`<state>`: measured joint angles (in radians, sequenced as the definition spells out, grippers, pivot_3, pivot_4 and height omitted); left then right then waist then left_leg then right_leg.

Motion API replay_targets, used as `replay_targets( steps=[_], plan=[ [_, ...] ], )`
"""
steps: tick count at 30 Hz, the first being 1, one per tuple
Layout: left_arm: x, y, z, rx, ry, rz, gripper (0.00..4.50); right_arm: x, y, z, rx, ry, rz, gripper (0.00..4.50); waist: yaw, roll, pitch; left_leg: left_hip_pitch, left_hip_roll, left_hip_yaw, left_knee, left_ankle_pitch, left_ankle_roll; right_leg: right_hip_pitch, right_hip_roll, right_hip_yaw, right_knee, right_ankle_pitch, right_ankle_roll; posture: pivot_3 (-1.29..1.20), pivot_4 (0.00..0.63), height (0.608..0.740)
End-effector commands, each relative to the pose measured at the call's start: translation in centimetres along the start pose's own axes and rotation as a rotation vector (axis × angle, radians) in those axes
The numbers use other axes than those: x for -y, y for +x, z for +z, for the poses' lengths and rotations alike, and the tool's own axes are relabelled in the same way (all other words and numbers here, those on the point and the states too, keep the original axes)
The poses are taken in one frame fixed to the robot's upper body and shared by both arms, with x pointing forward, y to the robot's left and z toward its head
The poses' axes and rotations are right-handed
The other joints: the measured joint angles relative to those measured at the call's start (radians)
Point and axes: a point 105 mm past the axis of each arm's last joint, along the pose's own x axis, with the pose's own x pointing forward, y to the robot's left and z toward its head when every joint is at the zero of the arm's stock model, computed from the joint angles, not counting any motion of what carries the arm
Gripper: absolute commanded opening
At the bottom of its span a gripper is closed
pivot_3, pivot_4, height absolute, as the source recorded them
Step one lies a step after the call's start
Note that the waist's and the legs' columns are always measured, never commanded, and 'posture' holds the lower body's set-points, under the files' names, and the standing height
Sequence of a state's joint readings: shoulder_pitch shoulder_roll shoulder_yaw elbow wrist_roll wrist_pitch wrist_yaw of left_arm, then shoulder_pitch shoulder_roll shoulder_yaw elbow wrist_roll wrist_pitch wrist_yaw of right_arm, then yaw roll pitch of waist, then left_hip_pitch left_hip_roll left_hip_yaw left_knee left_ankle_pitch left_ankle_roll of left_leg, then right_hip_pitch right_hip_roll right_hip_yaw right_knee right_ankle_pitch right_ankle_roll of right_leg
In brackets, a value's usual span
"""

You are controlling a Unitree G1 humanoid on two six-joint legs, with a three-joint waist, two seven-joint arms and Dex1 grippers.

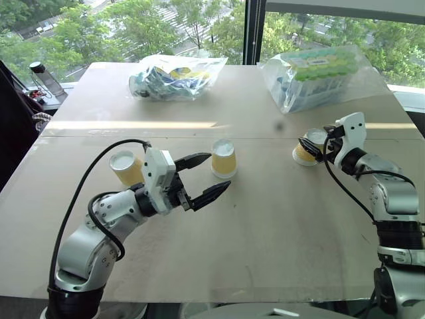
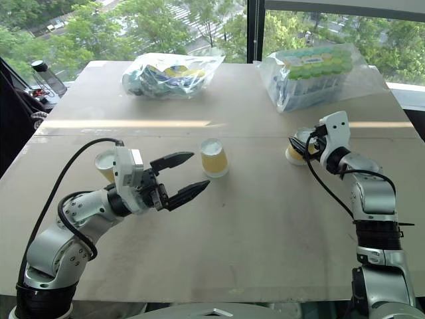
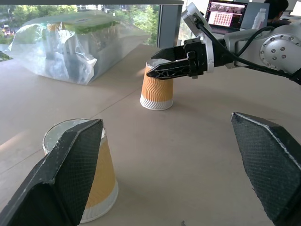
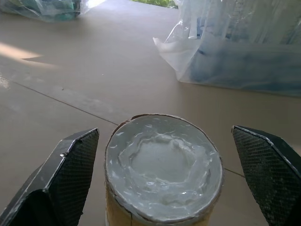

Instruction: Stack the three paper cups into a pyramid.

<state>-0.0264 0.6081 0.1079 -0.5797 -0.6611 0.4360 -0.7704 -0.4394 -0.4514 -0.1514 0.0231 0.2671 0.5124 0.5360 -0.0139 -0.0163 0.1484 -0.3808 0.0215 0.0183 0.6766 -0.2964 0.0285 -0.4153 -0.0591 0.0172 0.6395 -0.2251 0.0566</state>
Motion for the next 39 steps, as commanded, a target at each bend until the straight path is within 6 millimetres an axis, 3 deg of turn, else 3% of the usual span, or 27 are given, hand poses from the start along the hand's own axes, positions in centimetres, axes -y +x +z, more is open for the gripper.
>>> replay_targets(
  steps=[1,2,4,9,17,19,23,29,39],
  plan=[
    [0.5,0.2,0.8,0.020,0.029,-0.026,4.50,0.5,-0.3,1.0,0.051,0.014,-0.013,4.46,0.001,0.000,0.000,0.000,0.000,0.000,0.000,0.000,0.000,0.000,0.000,0.000,0.000,0.000,0.000,0.00,0.150,0.740],
    [0.4,0.2,0.8,0.020,0.030,-0.026,4.50,0.4,-0.3,0.9,0.049,0.013,-0.011,4.46,0.001,0.000,0.000,0.000,0.000,0.000,0.000,0.000,0.000,0.000,0.000,0.000,0.000,0.000,0.000,0.00,0.150,0.740],
    [0.4,0.2,0.8,0.021,0.030,-0.026,4.50,0.4,-0.3,0.8,0.049,0.014,-0.014,3.96,0.001,0.000,0.000,0.000,0.000,0.000,0.000,0.000,0.000,0.000,0.000,0.000,-0.001,0.000,0.000,0.00,0.150,0.740],
    [0.3,0.2,0.8,0.024,0.028,-0.024,4.50,0.3,-0.3,0.9,0.053,0.005,-0.007,2.05,0.001,0.000,0.000,0.000,0.000,0.000,0.000,0.000,0.000,0.000,0.000,0.000,-0.001,0.000,0.000,0.00,0.150,0.740],
    [0.5,-0.1,0.6,0.024,0.025,-0.012,4.50,-0.3,-0.1,1.7,0.074,-0.008,0.025,2.05,0.001,0.000,0.000,0.000,0.000,0.000,0.000,0.000,0.000,0.000,0.000,0.000,-0.001,0.000,0.000,0.00,0.150,0.740],
    [0.6,-0.4,0.6,0.038,0.021,0.004,4.50,-1.5,0.1,2.6,0.093,-0.009,0.074,2.05,-0.001,0.000,0.000,0.000,0.000,0.000,0.000,0.000,0.000,0.000,0.000,0.000,-0.001,0.000,0.000,0.00,0.150,0.740],
    [0.5,-1.7,-0.4,0.012,0.009,0.067,4.50,-5.9,0.8,4.0,0.123,-0.003,0.233,2.05,-0.007,0.000,0.000,0.000,0.001,0.000,0.000,0.000,0.000,0.000,0.001,0.001,-0.001,0.000,0.000,0.00,0.150,0.740],
    [0.4,-3.1,-1.5,0.006,0.015,0.174,4.50,-11.1,2.0,4.0,0.098,-0.032,0.384,2.05,0.002,0.000,0.000,0.000,0.002,-0.001,-0.001,0.000,0.000,0.000,0.002,0.000,-0.001,0.000,0.000,0.00,0.150,0.740],
    [0.7,-3.8,-2.0,0.025,0.008,0.237,4.50,-13.6,2.5,2.9,0.046,-0.080,0.469,2.05,0.001,0.000,0.000,-0.001,0.000,-0.001,-0.001,0.000,0.000,0.000,-0.001,-0.001,-0.002,0.000,-0.001,0.00,0.150,0.740]
  ],
)
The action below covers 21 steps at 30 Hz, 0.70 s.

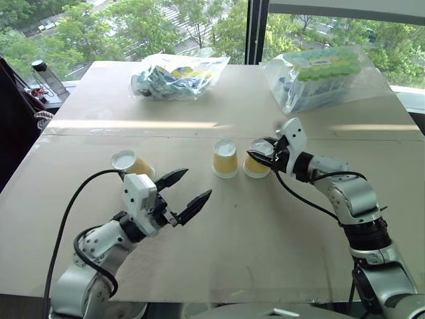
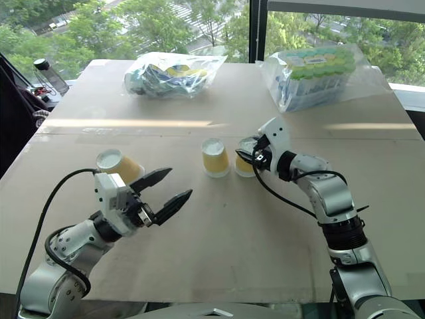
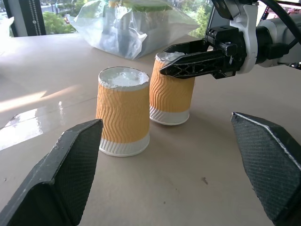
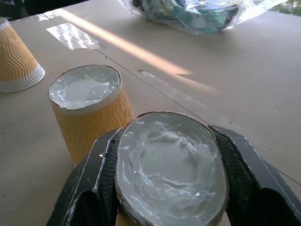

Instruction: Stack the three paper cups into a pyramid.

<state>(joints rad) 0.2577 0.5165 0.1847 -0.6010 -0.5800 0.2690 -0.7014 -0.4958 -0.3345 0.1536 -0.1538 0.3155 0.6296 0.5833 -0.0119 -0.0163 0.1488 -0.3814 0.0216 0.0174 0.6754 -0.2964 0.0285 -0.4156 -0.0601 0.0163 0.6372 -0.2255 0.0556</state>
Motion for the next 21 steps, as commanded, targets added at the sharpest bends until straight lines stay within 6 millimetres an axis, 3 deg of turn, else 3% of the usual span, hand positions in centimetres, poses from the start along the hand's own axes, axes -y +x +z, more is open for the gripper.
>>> replay_targets(
  steps=[1,21],
  plan=[
    [0.42,-0.09,0.98,0.038,0.043,-0.007,4.50,-0.76,0.29,1.35,0.029,-0.052,0.034,2.05,-0.001,0.000,0.000,0.000,0.000,0.000,0.000,0.000,0.000,0.000,0.000,0.000,0.000,0.000,0.000,0.00,0.150,0.740],
    [0.33,-0.19,0.79,0.028,0.051,-0.019,4.50,-1.52,1.15,1.05,0.025,-0.064,0.060,2.05,-0.002,0.000,0.000,0.000,0.000,0.000,0.000,0.000,0.000,0.000,0.001,0.000,0.000,0.000,0.000,0.00,0.150,0.740]
  ],
)
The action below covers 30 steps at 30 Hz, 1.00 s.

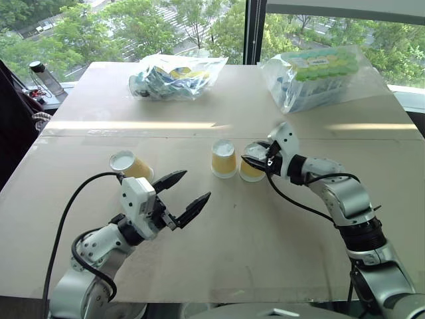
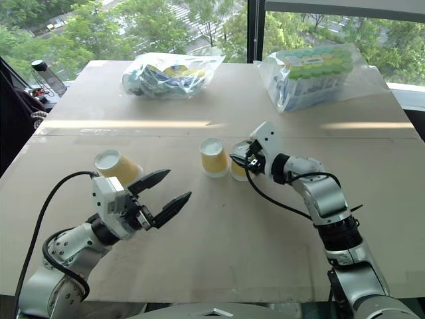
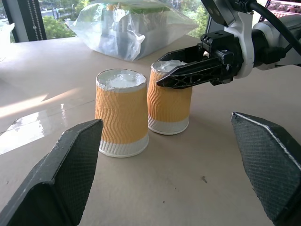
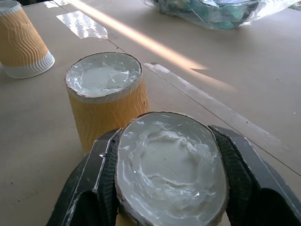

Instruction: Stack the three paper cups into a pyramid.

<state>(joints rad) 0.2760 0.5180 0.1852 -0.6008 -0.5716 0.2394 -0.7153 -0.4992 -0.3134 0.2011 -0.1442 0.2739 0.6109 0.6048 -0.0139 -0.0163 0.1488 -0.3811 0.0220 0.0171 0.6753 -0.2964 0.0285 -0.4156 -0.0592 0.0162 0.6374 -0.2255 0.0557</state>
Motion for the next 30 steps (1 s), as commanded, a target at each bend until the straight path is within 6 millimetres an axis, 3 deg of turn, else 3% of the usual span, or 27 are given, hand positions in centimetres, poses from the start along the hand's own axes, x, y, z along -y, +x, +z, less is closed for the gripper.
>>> replay_targets(
  steps=[1,6,12,19,25,30],
  plan=[
    [0.1,0.1,0.8,0.025,0.037,-0.013,4.50,-0.3,0.3,1.5,0.043,-0.032,0.014,2.05,0.000,0.000,0.000,0.000,0.000,0.000,0.000,0.000,0.000,0.000,0.000,0.000,0.000,0.000,0.000,0.00,0.150,0.740],
    [0.1,0.0,0.8,0.025,0.036,-0.015,4.50,-0.4,0.2,1.6,0.045,-0.038,0.025,4.37,0.000,0.000,0.000,0.000,0.000,0.000,0.000,0.000,0.000,0.000,0.000,0.000,0.000,0.000,0.000,0.00,0.150,0.740],
    [0.6,0.0,1.3,0.058,0.015,-0.045,4.50,-0.2,-1.0,2.0,0.045,-0.053,0.027,4.44,0.000,0.000,0.000,0.000,0.000,0.000,0.000,0.000,0.000,0.000,0.000,0.000,0.000,0.000,0.000,0.00,0.150,0.740],
    [1.0,-0.7,1.6,0.080,0.042,0.051,4.50,-1.3,-4.7,1.6,0.005,-0.056,0.117,4.44,0.002,0.000,0.000,-0.001,0.000,0.000,0.000,0.000,0.000,0.000,0.000,0.000,-0.001,0.000,0.000,0.00,0.150,0.740],
    [-2.8,-3.9,0.9,0.074,0.164,0.507,4.50,-1.3,-9.8,-1.1,-0.103,-0.034,0.166,4.44,0.006,-0.001,0.001,-0.001,0.000,-0.001,-0.002,0.000,0.000,0.003,-0.001,-0.001,-0.009,0.000,-0.001,0.00,0.150,0.740],
    [-7.2,-5.7,0.4,0.074,0.242,0.706,4.50,-3.4,-12.8,0.2,0.034,-0.006,0.345,4.44,0.017,-0.002,0.001,0.000,0.001,-0.001,-0.002,0.000,0.001,0.005,0.001,-0.003,-0.010,-0.002,-0.003,0.00,0.150,0.740]
  ],
)
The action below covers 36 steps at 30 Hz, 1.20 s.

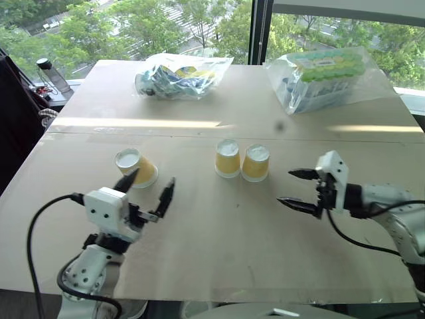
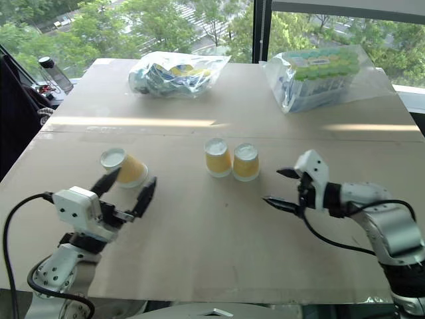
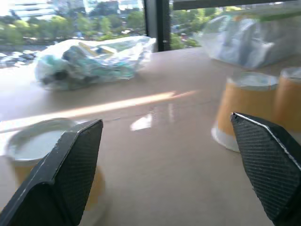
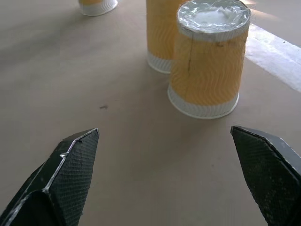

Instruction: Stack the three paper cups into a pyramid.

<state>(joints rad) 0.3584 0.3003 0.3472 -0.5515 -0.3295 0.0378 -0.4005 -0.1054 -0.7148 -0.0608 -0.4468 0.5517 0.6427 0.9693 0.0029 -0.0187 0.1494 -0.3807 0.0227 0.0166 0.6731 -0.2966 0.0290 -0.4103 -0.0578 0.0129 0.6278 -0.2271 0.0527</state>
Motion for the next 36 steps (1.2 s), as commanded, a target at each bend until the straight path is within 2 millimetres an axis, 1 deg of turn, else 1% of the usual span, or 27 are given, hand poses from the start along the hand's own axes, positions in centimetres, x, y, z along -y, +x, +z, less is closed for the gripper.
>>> replay_targets(
  steps=[1,6,10,14,20,26,29,30,31,36],
  plan=[
    [-2.4,0.7,0.0,0.043,0.054,0.116,4.50,-2.5,-1.1,3.2,0.177,-0.077,0.145,4.44,-0.001,0.000,0.000,0.001,0.001,0.000,0.000,0.000,0.000,0.000,0.001,0.001,0.000,0.000,0.000,0.00,0.150,0.740],
    [-3.5,1.8,-0.8,0.058,0.008,0.208,4.50,-3.3,-1.3,4.9,0.309,-0.095,0.186,4.44,-0.002,-0.001,0.000,0.001,0.001,-0.001,0.001,0.000,0.000,0.001,0.002,0.002,0.001,0.003,0.003,0.00,0.150,0.740],
    [-3.8,2.3,-1.9,0.041,-0.064,0.276,4.50,-3.7,-1.1,5.2,0.335,-0.099,0.199,4.44,0.004,-0.002,0.000,0.000,0.001,-0.001,0.001,0.000,0.000,0.001,0.002,0.002,0.000,0.003,0.004,0.00,0.150,0.740],
    [-4.1,3.1,-2.5,0.016,-0.040,0.288,4.50,-4.1,-1.0,5.7,0.382,-0.125,0.210,4.44,0.010,-0.002,0.000,0.000,0.001,-0.001,0.001,0.000,0.000,0.001,0.002,0.002,0.000,0.003,0.004,0.00,0.150,0.740],
    [-4.9,3.8,-3.0,-0.003,-0.019,0.300,4.50,-4.1,-1.0,6.2,0.427,-0.161,0.202,4.44,0.010,-0.002,0.000,0.001,0.001,-0.001,0.001,0.000,0.000,0.001,0.002,0.002,0.000,0.003,0.004,0.00,0.150,0.740],
    [-4.6,4.3,-3.0,0.008,-0.025,0.277,4.50,-3.9,-0.9,6.1,0.420,-0.156,0.180,4.44,0.010,-0.002,0.000,0.001,0.001,-0.001,0.001,0.000,0.000,0.001,0.002,0.002,0.000,0.003,0.004,0.00,0.150,0.740],
    [-4.6,4.3,-3.1,0.010,-0.025,0.276,3.62,-4.0,-0.9,6.0,0.414,-0.150,0.176,4.50,0.010,-0.002,0.000,0.000,0.001,-0.001,0.001,0.000,0.000,0.001,0.001,0.002,0.000,0.003,0.004,0.00,0.150,0.740],
    [-4.6,4.2,-3.2,0.008,-0.024,0.277,3.11,-4.0,-1.0,6.0,0.414,-0.149,0.175,4.50,0.010,-0.002,0.000,0.000,0.001,-0.001,0.001,0.000,0.000,0.001,0.001,0.002,0.000,0.003,0.004,0.00,0.150,0.740],
    [-4.6,4.1,-3.2,0.008,-0.024,0.276,2.69,-4.1,-1.0,6.0,0.415,-0.148,0.174,4.50,0.010,-0.002,0.000,0.000,0.001,-0.001,0.001,0.000,0.000,0.001,0.001,0.002,0.000,0.003,0.004,0.00,0.150,0.740],
    [-4.7,4.0,-3.5,0.011,-0.032,0.264,2.69,-3.8,-1.2,6.2,0.428,-0.152,0.157,4.50,0.010,-0.002,0.000,0.001,0.001,-0.001,0.001,0.000,0.000,0.001,0.001,0.002,0.001,0.003,0.004,0.00,0.150,0.740]
  ],
)
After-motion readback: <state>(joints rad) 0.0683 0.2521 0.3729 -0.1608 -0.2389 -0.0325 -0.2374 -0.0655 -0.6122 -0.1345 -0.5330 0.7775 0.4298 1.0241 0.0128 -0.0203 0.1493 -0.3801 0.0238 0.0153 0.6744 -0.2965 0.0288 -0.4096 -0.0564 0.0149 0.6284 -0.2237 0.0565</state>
